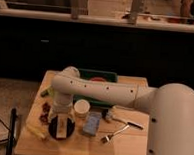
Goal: Place eraser in purple bowl
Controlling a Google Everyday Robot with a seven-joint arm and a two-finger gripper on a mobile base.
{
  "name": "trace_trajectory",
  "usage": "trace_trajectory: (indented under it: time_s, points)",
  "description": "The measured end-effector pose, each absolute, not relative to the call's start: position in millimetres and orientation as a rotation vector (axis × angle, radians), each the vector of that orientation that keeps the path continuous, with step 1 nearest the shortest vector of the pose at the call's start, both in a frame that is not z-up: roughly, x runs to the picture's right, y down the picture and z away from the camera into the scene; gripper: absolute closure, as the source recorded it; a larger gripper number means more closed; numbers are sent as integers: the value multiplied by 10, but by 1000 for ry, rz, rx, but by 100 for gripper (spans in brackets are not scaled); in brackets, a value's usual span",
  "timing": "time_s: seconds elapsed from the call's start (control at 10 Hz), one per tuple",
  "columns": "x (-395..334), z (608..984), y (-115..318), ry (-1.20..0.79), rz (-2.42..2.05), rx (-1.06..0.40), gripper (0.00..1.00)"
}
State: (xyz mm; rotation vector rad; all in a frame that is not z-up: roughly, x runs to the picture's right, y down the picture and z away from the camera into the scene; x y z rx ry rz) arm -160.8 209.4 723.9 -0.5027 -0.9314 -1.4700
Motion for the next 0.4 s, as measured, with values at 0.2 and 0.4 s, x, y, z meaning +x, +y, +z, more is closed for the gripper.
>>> trace_trajectory:
  time_s: [0.2, 0.4]
  points:
    - [-1609, 7226, 2100, -930, -1476, -503, 20]
    - [-1585, 7191, 1977, -906, -1462, -494, 20]
